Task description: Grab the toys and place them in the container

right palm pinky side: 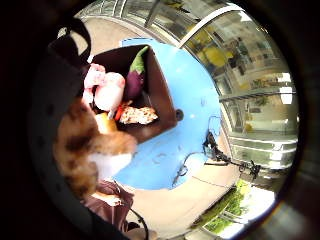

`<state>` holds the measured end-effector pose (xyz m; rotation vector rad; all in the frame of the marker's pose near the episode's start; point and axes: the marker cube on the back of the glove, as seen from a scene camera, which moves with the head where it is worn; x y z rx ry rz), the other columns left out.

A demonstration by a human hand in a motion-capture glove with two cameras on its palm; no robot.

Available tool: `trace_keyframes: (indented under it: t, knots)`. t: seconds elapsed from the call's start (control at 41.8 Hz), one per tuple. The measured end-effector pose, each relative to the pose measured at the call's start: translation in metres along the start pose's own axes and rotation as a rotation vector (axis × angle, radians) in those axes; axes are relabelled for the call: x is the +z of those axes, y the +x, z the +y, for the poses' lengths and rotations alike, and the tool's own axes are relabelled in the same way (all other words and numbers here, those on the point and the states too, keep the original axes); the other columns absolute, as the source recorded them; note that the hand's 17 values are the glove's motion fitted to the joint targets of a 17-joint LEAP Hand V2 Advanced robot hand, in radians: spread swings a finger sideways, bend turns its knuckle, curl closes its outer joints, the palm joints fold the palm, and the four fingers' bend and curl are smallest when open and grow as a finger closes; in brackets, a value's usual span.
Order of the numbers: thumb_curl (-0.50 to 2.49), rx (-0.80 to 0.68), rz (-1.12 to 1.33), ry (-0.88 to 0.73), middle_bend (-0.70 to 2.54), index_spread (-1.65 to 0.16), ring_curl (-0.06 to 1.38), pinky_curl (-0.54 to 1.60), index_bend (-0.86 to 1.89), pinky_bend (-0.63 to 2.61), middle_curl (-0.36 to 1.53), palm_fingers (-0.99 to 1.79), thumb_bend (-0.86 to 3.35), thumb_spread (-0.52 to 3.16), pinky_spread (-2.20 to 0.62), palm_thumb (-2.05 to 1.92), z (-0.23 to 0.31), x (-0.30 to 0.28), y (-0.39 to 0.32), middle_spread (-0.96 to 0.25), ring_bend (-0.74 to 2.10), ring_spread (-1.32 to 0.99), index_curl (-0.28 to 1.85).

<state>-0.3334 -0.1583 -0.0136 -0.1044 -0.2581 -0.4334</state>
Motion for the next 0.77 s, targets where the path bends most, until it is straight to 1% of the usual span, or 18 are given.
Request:
trace_keyframes:
  t: [0.072,0.12,0.143,0.167,0.191,0.215,0.239,0.263,0.335,0.407,0.478,0.55,0.622,0.765]
  knots:
    - [1.00,0.042,0.023,-0.101,1.13,-0.25,0.80,0.58,1.07,1.11,0.88,0.39,-0.02,0.66,-0.35,0.56,0.000,0.011,0.005,-0.30,1.22,-0.45,1.00]
    - [0.98,0.072,0.040,-0.215,1.08,-0.25,0.79,0.57,1.00,1.10,0.86,0.25,-0.04,0.69,-0.34,0.52,0.004,0.021,0.015,-0.30,1.20,-0.44,0.99]
    - [0.98,0.084,0.049,-0.274,1.10,-0.25,0.80,0.58,0.99,1.11,0.87,0.28,-0.03,0.70,-0.34,0.53,0.006,0.026,0.018,-0.30,1.21,-0.43,1.00]
    - [0.91,0.093,0.055,-0.324,0.89,-0.25,0.75,0.59,0.72,1.18,0.79,-0.28,-0.12,0.85,-0.27,0.35,0.007,0.031,0.020,-0.28,1.04,-0.39,0.91]
    - [0.87,0.097,0.058,-0.354,0.81,-0.24,0.77,0.62,0.65,1.23,0.78,-0.39,-0.12,0.89,-0.25,0.29,0.008,0.035,0.021,-0.26,1.03,-0.36,0.91]
    - [0.82,0.096,0.057,-0.361,0.60,-0.22,0.75,0.64,0.44,1.36,0.71,-0.76,-0.16,0.92,-0.20,0.19,0.008,0.037,0.022,-0.20,0.91,-0.29,0.85]
    - [0.80,0.091,0.053,-0.347,0.51,-0.22,0.73,0.62,0.35,1.37,0.68,-0.78,-0.15,0.95,-0.18,0.13,0.008,0.039,0.023,-0.16,0.83,-0.26,0.81]
    - [0.77,0.082,0.047,-0.324,0.41,-0.20,0.70,0.60,0.26,1.38,0.65,-0.85,-0.15,0.96,-0.14,0.08,0.009,0.039,0.024,-0.11,0.72,-0.22,0.77]
    - [0.70,0.065,-0.002,-0.264,0.22,-0.18,0.62,0.58,0.08,1.34,0.57,-0.74,-0.09,1.02,-0.07,0.00,0.011,0.036,0.023,-0.04,0.53,-0.14,0.64]
    - [0.65,0.059,-0.080,-0.238,0.12,-0.17,0.56,0.55,0.02,1.25,0.51,-0.64,-0.07,1.08,-0.03,-0.04,0.013,0.030,0.015,0.00,0.39,-0.09,0.54]
    - [0.60,0.058,-0.135,-0.200,0.11,-0.17,0.51,0.52,0.01,1.17,0.47,-0.55,-0.07,1.12,0.00,-0.07,0.018,0.022,0.020,0.01,0.29,-0.05,0.46]
    - [0.55,0.065,-0.184,-0.151,0.11,-0.17,0.50,0.49,-0.01,1.09,0.44,-0.46,-0.06,1.16,0.02,-0.08,0.021,0.019,0.023,0.02,0.29,-0.04,0.41]
    - [0.51,0.057,-0.217,-0.133,0.09,-0.17,0.49,0.48,-0.05,1.11,0.41,-0.36,-0.04,1.22,0.02,-0.06,0.018,0.023,0.013,0.02,0.34,-0.03,0.34]
    - [0.44,0.045,-0.221,-0.123,0.12,-0.16,0.49,0.45,-0.03,1.11,0.37,-0.33,-0.03,1.31,0.02,-0.05,0.012,0.033,-0.002,0.02,0.36,-0.02,0.26]
